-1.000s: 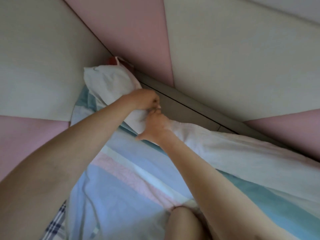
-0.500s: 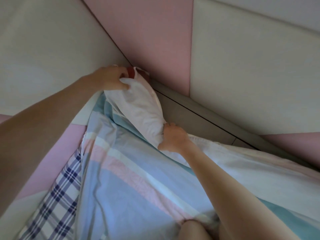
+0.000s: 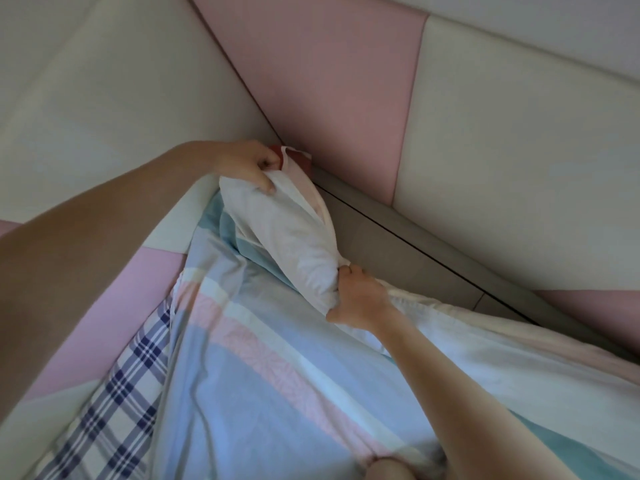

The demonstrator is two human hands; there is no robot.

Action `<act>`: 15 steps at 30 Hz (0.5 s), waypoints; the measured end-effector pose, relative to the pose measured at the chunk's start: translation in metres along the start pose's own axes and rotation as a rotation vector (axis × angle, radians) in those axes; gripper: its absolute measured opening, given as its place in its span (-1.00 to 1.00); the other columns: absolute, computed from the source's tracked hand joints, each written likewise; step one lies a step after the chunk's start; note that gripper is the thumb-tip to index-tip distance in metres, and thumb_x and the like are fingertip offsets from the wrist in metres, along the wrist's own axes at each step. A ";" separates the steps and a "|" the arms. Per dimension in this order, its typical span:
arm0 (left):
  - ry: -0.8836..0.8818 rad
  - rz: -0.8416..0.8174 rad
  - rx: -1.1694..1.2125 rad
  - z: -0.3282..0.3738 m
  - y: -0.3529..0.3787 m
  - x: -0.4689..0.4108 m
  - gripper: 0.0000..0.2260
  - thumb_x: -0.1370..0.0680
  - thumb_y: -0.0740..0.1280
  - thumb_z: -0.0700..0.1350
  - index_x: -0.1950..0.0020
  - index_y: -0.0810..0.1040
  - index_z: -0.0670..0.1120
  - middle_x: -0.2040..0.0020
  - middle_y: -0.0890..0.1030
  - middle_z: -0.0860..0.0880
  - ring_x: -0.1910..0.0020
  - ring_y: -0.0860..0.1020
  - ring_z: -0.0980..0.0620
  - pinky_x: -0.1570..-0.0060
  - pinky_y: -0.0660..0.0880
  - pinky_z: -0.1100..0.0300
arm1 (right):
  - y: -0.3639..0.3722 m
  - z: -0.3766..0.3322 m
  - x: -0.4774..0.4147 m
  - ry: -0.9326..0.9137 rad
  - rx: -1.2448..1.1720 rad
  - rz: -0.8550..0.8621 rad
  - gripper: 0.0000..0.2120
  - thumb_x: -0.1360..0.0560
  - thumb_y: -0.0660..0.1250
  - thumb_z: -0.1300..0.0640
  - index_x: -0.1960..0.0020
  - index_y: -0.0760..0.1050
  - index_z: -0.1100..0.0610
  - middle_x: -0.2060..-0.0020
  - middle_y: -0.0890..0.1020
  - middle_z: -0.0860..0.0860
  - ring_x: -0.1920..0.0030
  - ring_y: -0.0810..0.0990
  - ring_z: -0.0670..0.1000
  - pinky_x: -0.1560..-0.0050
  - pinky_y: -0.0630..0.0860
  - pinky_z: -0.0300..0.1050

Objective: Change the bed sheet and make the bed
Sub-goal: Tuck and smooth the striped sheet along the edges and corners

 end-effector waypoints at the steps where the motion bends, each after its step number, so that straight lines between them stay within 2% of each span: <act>1: 0.013 -0.004 0.021 0.002 -0.003 0.003 -0.78 -0.23 0.37 -0.04 0.25 0.41 -0.09 0.32 0.45 0.06 0.32 0.38 0.10 0.27 0.32 0.22 | 0.000 0.000 0.000 0.003 0.000 -0.002 -0.25 -0.36 0.45 -0.02 -0.40 0.18 0.21 -0.31 0.33 0.13 -0.30 0.36 0.16 -0.22 0.43 0.01; 4: 0.023 -0.050 0.024 0.007 -0.014 0.007 -0.79 -0.20 0.32 -0.16 0.18 0.50 -0.04 0.25 0.53 0.14 0.26 0.44 0.17 0.19 0.38 0.25 | -0.002 0.001 -0.001 0.001 -0.001 -0.010 -0.24 -0.36 0.44 -0.02 -0.40 0.18 0.21 -0.32 0.33 0.13 -0.30 0.36 0.16 -0.23 0.43 0.00; 6: 0.007 -0.103 -0.021 0.010 -0.016 0.007 -0.82 -0.28 0.34 -0.24 0.16 0.54 -0.04 0.22 0.53 0.11 0.22 0.44 0.14 0.18 0.37 0.25 | -0.003 0.001 -0.001 0.001 -0.012 -0.018 -0.24 -0.35 0.45 -0.02 -0.40 0.17 0.21 -0.32 0.32 0.12 -0.31 0.35 0.16 -0.24 0.42 0.00; 8: -0.009 -0.085 -0.073 0.011 -0.020 0.004 -0.76 -0.36 0.33 -0.38 0.11 0.54 -0.06 0.19 0.51 0.11 0.21 0.43 0.13 0.23 0.36 0.28 | -0.001 0.001 -0.001 -0.002 -0.002 -0.021 -0.23 -0.35 0.45 -0.03 -0.41 0.17 0.21 -0.32 0.32 0.12 -0.31 0.34 0.15 -0.24 0.41 0.01; 11: -0.029 0.063 -0.125 0.005 -0.032 -0.002 -0.78 -0.40 0.32 -0.37 0.11 0.56 -0.05 0.20 0.50 0.09 0.18 0.44 0.06 0.25 0.35 0.28 | -0.001 0.001 -0.001 -0.010 0.005 -0.012 -0.23 -0.35 0.44 -0.03 -0.40 0.17 0.21 -0.32 0.32 0.12 -0.29 0.35 0.16 -0.24 0.42 0.02; 15: -0.065 0.236 -0.010 -0.013 -0.035 -0.008 -0.87 -0.43 0.36 -0.31 0.06 0.58 -0.16 0.07 0.50 -0.05 0.06 0.45 -0.01 0.10 0.38 0.18 | 0.000 0.000 -0.001 -0.016 0.005 -0.011 -0.26 -0.36 0.44 -0.03 -0.39 0.19 0.20 -0.30 0.33 0.12 -0.28 0.36 0.15 -0.22 0.43 0.01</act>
Point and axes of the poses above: each hand's wrist, its own x-axis away from the middle knuckle, its own y-axis out of the palm, z = x × y, the point moved 5 cm from there along -x, towards the middle knuckle
